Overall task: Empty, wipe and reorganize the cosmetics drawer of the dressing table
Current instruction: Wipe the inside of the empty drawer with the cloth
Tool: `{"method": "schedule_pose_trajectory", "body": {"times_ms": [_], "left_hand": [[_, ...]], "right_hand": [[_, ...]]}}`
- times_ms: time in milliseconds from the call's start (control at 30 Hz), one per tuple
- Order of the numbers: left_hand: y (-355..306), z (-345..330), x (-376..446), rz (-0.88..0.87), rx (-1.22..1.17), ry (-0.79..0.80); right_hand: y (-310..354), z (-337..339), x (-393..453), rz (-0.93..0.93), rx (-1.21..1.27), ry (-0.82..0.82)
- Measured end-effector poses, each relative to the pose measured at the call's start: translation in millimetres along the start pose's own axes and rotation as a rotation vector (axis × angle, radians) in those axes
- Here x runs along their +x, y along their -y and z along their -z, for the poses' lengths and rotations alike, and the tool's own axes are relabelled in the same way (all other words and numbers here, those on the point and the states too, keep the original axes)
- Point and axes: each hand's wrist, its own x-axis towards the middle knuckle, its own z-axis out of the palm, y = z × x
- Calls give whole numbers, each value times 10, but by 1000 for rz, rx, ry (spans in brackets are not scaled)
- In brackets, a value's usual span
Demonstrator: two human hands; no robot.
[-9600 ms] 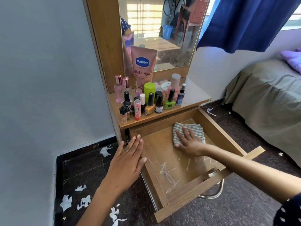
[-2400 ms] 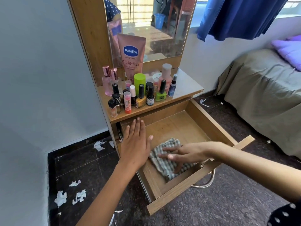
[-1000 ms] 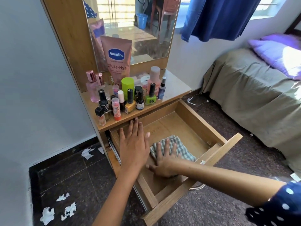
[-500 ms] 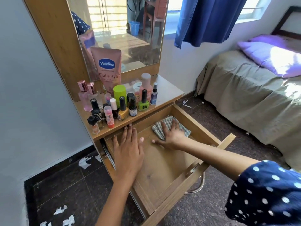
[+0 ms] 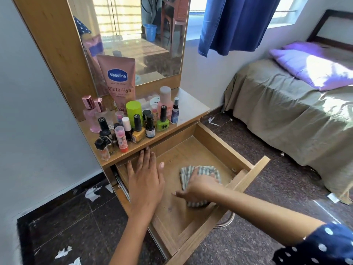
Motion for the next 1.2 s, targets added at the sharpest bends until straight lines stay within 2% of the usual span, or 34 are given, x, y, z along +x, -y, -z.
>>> {"method": "schedule_pose_trajectory", "body": {"times_ms": [133, 233, 367, 467, 600, 733, 833, 933, 1000, 1133, 1200], "left_hand": [[1, -4, -4, -2, 19, 12], [-1, -13, -4, -3, 15, 22], [-3, -15, -10, -5, 3, 14], [-5, -12, -3, -1, -2, 6], [2, 1, -14, -1, -13, -8], [-16, 3, -18, -5, -19, 0], [-7, -9, -19, -2, -8, 2], [0, 2, 3, -3, -11, -8], [-4, 10, 11, 0, -15, -11], [-14, 5, -6, 1, -23, -15], [-10, 2, -3, 1, -26, -15]], "right_hand": [[133, -267, -58, 60, 10, 31], [61, -227, 115, 93, 30, -5], [-149, 51, 375, 104, 44, -138], [-222, 217, 436, 79, -139, -233], [-188, 242, 335, 7, -146, -186], [-219, 249, 237, -170, -73, -100], [-211, 288, 204, -233, -172, -1], [-143, 356, 155, -123, -228, 82], [-92, 370, 109, -14, -207, 27], [-8, 243, -10, 12, -243, -94], [12, 142, -77, 78, -163, -112]]}}
